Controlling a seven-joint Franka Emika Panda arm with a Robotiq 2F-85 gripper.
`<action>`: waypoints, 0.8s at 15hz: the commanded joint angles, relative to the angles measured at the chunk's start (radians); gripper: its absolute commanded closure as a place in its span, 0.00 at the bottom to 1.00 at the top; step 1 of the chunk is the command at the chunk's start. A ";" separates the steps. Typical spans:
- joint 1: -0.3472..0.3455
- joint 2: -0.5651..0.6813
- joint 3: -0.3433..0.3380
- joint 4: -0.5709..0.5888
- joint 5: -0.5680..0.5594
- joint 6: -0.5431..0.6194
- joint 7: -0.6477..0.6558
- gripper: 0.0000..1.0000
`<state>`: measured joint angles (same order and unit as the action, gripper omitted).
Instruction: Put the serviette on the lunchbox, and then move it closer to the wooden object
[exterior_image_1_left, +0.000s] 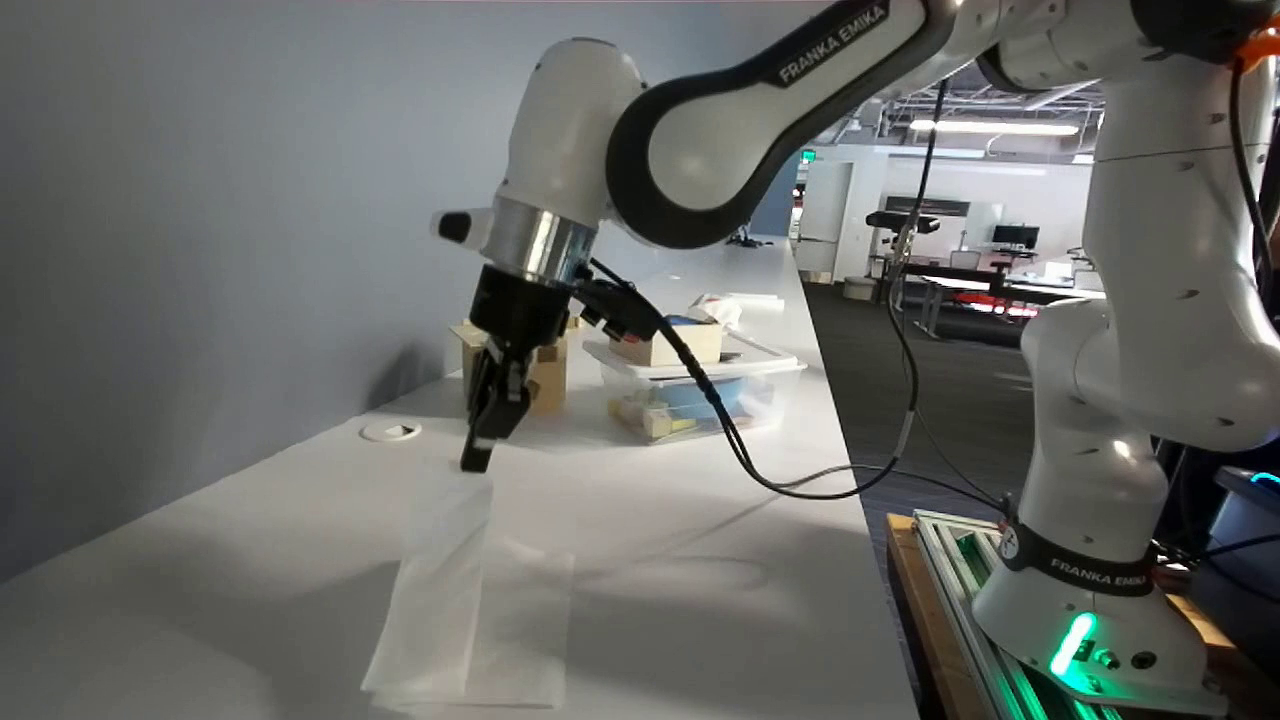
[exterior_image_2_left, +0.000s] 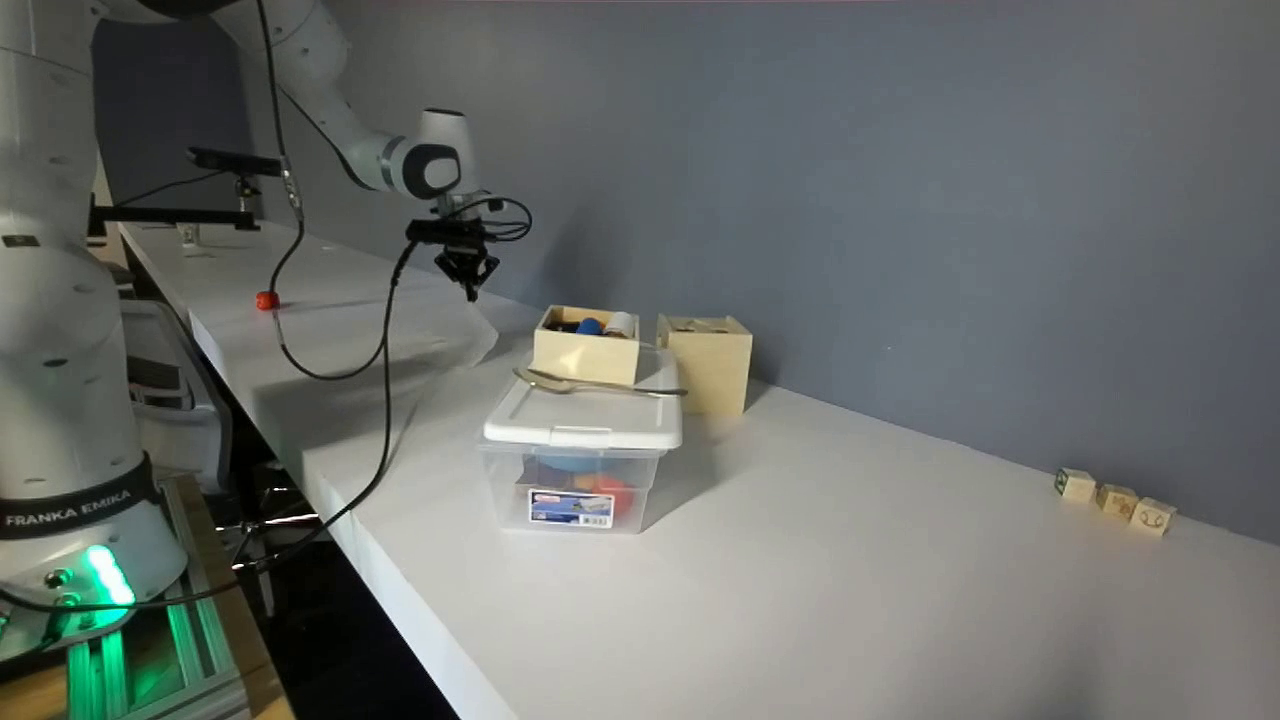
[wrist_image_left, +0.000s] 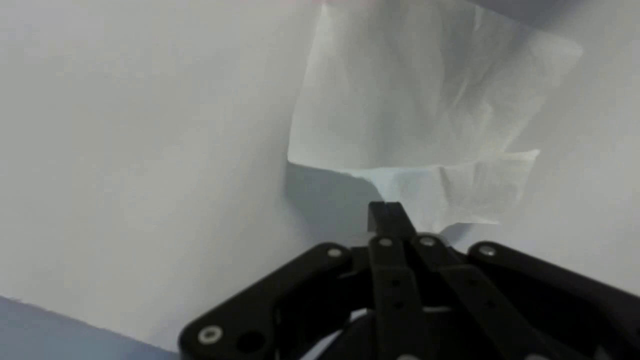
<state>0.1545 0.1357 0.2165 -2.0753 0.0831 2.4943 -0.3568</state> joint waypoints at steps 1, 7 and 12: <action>-0.008 -0.110 -0.023 -0.060 -0.006 -0.041 0.071 1.00; -0.039 -0.308 -0.090 -0.175 -0.015 0.090 0.223 1.00; -0.126 -0.493 -0.177 -0.267 -0.048 0.140 0.314 1.00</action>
<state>0.0774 -0.2246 0.0688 -2.2443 0.0759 2.5973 -0.1198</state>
